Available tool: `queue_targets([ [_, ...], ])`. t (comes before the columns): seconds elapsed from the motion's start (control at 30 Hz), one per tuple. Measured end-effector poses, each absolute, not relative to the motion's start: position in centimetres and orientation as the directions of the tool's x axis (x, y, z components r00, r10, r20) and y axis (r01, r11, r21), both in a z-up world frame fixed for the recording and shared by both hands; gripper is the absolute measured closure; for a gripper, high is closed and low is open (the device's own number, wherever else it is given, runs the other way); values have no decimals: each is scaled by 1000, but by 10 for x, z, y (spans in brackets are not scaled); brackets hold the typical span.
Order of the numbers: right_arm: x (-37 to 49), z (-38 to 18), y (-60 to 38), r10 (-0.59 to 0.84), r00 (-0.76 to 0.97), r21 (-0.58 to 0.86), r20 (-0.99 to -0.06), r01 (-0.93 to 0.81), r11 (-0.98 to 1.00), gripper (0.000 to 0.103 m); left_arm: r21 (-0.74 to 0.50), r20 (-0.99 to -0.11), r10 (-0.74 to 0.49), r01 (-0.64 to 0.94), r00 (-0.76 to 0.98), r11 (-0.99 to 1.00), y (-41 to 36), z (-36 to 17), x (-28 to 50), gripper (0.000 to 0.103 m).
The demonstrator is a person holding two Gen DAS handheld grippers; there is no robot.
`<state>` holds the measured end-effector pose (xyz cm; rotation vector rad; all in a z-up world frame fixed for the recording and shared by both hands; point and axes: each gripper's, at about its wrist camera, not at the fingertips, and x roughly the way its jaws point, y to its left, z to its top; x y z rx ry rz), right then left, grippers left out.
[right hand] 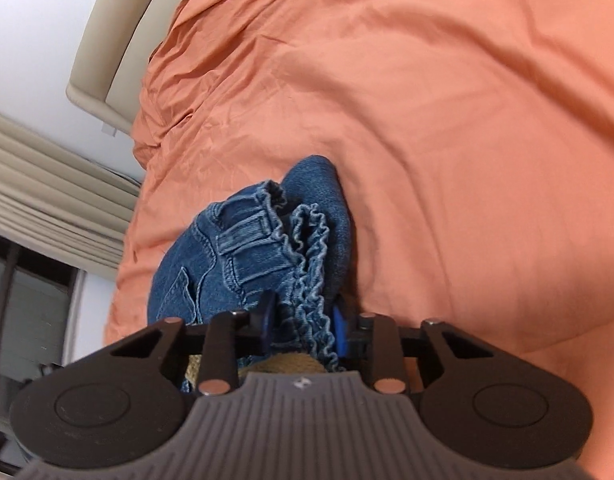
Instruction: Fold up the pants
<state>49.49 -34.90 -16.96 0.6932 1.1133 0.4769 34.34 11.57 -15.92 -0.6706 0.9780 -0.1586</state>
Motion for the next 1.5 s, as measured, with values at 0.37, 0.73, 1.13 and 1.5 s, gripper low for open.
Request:
queue_targets([
  [0.37,467,-79,-310,610,414,605,-676,-162,780,86,-531,-701,-370,-101,609,841,113,-104,306,97],
  [0.73,413,-22,-243,651,422,611,-631,-248,752,86,-488,-665,-312,-79,679,869,176,-33,252,97],
  [1.13,374,12,-71,813,369,758,-451,-322,567,86,-310,-676,-101,-157,730,937,308,87,185,97],
  [1.5,368,-33,39,840,267,775,-473,-328,541,86,-287,-758,-41,-276,651,917,363,21,166,97],
])
